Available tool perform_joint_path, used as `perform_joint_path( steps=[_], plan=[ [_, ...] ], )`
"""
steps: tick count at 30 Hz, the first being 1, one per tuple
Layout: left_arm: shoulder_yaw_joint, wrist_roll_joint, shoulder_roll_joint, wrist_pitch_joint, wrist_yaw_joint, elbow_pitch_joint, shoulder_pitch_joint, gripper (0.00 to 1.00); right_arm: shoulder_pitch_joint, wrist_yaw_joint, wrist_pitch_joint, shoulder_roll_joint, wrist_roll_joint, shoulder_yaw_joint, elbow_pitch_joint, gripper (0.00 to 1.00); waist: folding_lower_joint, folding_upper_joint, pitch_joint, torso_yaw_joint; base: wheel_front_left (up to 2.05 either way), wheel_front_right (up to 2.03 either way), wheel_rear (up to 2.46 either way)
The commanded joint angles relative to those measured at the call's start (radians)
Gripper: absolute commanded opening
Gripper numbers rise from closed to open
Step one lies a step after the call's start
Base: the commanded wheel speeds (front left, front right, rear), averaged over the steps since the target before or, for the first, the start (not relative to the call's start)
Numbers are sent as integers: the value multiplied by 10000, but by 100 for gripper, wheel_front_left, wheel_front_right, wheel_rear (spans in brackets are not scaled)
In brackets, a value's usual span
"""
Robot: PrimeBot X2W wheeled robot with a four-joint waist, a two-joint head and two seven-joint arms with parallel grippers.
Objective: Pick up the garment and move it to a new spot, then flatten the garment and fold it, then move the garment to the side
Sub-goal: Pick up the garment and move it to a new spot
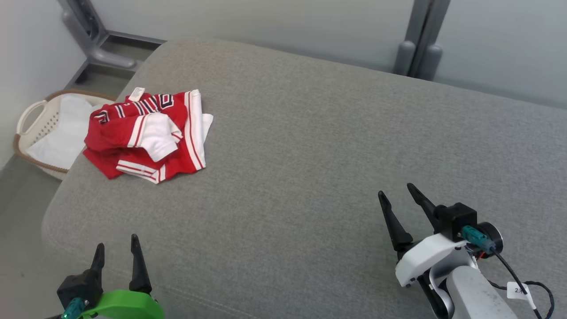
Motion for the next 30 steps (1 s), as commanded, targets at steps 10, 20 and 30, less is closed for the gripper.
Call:
perform_joint_path(
  steps=[10, 20, 30],
  plan=[
    [520, -194, 19, -5, -423, 867, -1322, 100, -727, -15, -15, -54, -403, 53, -73, 100, 0, 0, 1235, -191, 0, 0, 0],
    [975, -222, 958, -5, -709, 2721, -4364, 100, -1634, -15, -16, -57, -1009, 94, -452, 100, 0, 0, 2844, -1232, 0, 0, 0],
    [367, -813, 2367, -2, -710, 5187, -6563, 100, -2134, -15, -16, -52, -1258, 38, -804, 100, 0, 0, 3881, -2106, 0, 0, 0]
  ],
)
